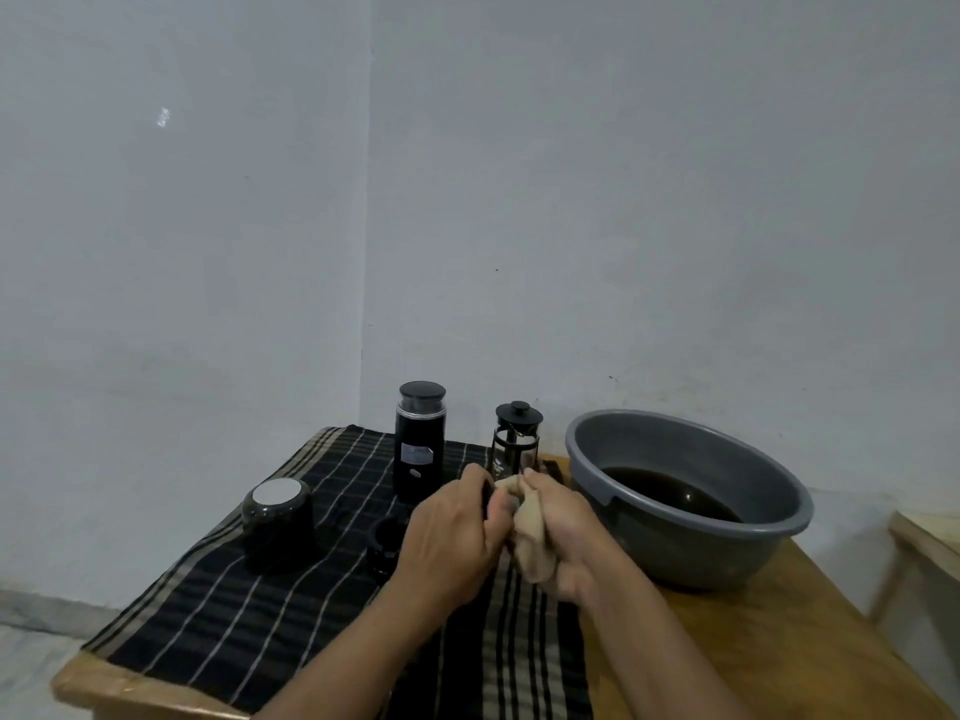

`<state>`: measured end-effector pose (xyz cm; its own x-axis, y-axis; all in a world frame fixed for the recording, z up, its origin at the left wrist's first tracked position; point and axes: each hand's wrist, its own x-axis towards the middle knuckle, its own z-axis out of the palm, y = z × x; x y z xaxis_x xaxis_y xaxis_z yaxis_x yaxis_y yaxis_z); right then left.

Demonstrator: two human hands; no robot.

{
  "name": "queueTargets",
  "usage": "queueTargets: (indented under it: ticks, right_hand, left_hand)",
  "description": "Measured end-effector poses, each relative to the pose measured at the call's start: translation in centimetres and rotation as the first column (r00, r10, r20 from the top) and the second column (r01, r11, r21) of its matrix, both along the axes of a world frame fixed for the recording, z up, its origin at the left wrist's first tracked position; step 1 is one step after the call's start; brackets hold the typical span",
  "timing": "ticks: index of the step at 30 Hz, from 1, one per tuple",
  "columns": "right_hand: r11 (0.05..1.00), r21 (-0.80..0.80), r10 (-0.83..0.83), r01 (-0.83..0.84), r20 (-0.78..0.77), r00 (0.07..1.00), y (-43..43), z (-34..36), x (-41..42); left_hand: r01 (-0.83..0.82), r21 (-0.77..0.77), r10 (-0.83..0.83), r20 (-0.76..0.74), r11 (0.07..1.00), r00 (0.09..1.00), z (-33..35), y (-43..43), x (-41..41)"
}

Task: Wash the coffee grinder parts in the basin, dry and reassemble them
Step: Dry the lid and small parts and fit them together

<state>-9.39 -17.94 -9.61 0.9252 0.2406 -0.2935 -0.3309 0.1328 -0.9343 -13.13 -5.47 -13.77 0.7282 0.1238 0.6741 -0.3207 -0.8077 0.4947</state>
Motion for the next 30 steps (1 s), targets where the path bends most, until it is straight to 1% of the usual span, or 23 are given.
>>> queueTargets:
  ticks: [1, 2, 3, 5, 7, 8, 10, 11, 12, 13, 14, 15, 16, 17, 18, 19, 21, 22, 24, 25, 26, 28, 30]
  right_hand:
    - [0.999, -0.020, -0.037, 0.038, 0.068, 0.997, -0.3, -0.1, 0.0]
    - [0.990, -0.077, -0.098, 0.120, 0.242, 0.965, -0.6, -0.5, 0.1]
    - [0.971, -0.115, -0.137, 0.212, 0.459, 0.878, -0.8, -0.9, -0.1]
    - [0.940, -0.172, -0.050, 0.293, 0.783, 0.620, -0.9, -1.5, -1.3]
    - [0.888, -0.305, 0.126, 0.345, 0.882, 0.455, -0.5, -2.1, -2.2]
    - [0.830, -0.384, 0.192, 0.405, 0.878, 0.439, -0.1, -2.4, -2.4]
    - [0.683, -0.550, 0.288, 0.482, 0.808, 0.514, 0.2, -1.2, -2.7]
    - [0.677, -0.602, 0.263, 0.423, 0.735, 0.624, 0.0, -0.2, -2.7]
    - [0.754, -0.583, 0.190, 0.301, 0.633, 0.751, -0.2, 0.8, -2.6]
    - [0.879, -0.459, 0.122, 0.128, 0.476, 0.871, -0.5, 1.4, -2.3]
    - [0.978, -0.206, 0.098, -0.033, 0.313, 0.945, -0.9, 1.9, -2.1]
    - [0.992, 0.052, 0.102, -0.116, 0.218, 0.971, -1.1, 2.1, -1.9]
    - [0.969, 0.200, 0.107, -0.148, 0.201, 0.974, -1.2, 1.8, -1.8]
    - [0.972, 0.189, 0.091, -0.142, 0.256, 0.962, -1.1, 1.3, -1.7]
    - [0.990, 0.104, 0.047, -0.092, 0.373, 0.927, -1.0, 0.6, -1.9]
    - [1.000, 0.028, -0.027, 0.015, 0.499, 0.866, -1.0, -0.2, -2.1]
    - [0.985, 0.026, -0.145, 0.168, 0.647, 0.749, -0.8, -0.9, -2.7]
    - [0.970, -0.024, -0.143, 0.244, 0.752, 0.644, -0.8, -1.0, -2.8]
    - [0.865, -0.301, 0.115, 0.402, 0.899, 0.423, -0.7, -1.6, -2.4]
    - [0.794, -0.397, 0.238, 0.460, 0.900, 0.365, -0.6, -1.9, -2.1]
    - [0.749, -0.437, 0.292, 0.497, 0.892, 0.345, -0.5, -1.9, -1.9]
    - [0.729, -0.429, 0.246, 0.532, 0.891, 0.382, 0.0, -1.8, -1.8]
    - [0.782, -0.448, 0.118, 0.434, 0.790, 0.602, 0.5, -0.8, -1.5]
  left_hand:
    - [0.032, -0.130, -0.029, 0.020, 0.991, 0.999, 0.1, 0.1, -0.1]
    - [0.050, -0.276, -0.045, 0.023, 0.960, 0.999, 0.6, 0.0, -0.2]
    - [0.034, -0.386, -0.043, -0.016, 0.922, 0.999, 1.1, -0.1, -0.1]
    - [-0.041, -0.533, -0.059, -0.170, 0.845, 0.984, 1.7, -0.4, 0.2]
    - [-0.095, -0.678, -0.133, -0.277, 0.729, 0.952, 1.8, -0.7, 0.7]
    - [-0.113, -0.697, -0.144, -0.299, 0.708, 0.943, 1.7, -0.9, 0.6]
    - [-0.111, -0.606, -0.065, -0.262, 0.788, 0.963, 0.9, -1.3, 0.1]
    - [-0.097, -0.530, -0.013, -0.201, 0.842, 0.980, 0.4, -1.4, -0.3]
    - [-0.078, -0.454, 0.021, -0.130, 0.887, 0.991, 0.0, -1.3, -0.8]
    - [-0.061, -0.376, 0.033, -0.080, 0.924, 0.996, -0.4, -0.9, -0.9]
    - [-0.051, -0.324, 0.035, -0.056, 0.945, 0.998, -0.3, -0.6, -1.0]
    - [-0.054, -0.309, 0.037, -0.061, 0.950, 0.997, 0.0, -0.3, -0.9]
    - [-0.057, -0.317, 0.036, -0.073, 0.947, 0.997, 0.6, -0.2, -0.7]
    - [-0.061, -0.345, 0.034, -0.083, 0.937, 0.996, 1.3, -0.2, -0.6]
    - [-0.062, -0.375, 0.028, -0.095, 0.925, 0.995, 1.8, -0.3, -0.6]
    - [-0.052, -0.403, 0.009, -0.107, 0.914, 0.994, 2.2, -0.5, -0.6]
    - [-0.043, -0.424, -0.033, -0.171, 0.905, 0.985, 2.7, -0.8, -0.7]
    - [-0.039, -0.417, -0.047, -0.194, 0.908, 0.980, 3.0, -0.9, -0.8]
    - [-0.003, -0.403, -0.090, -0.213, 0.915, 0.973, 3.2, -1.2, -1.1]
    - [0.021, -0.398, -0.113, -0.209, 0.917, 0.971, 3.2, -1.4, -1.2]
    - [0.039, -0.386, -0.122, -0.193, 0.922, 0.974, 3.2, -1.6, -1.4]
    - [0.048, -0.320, -0.098, -0.140, 0.946, 0.985, 2.7, -1.6, -1.4]
    - [0.010, -0.134, -0.022, -0.084, 0.991, 0.996, 1.8, -1.2, -1.1]
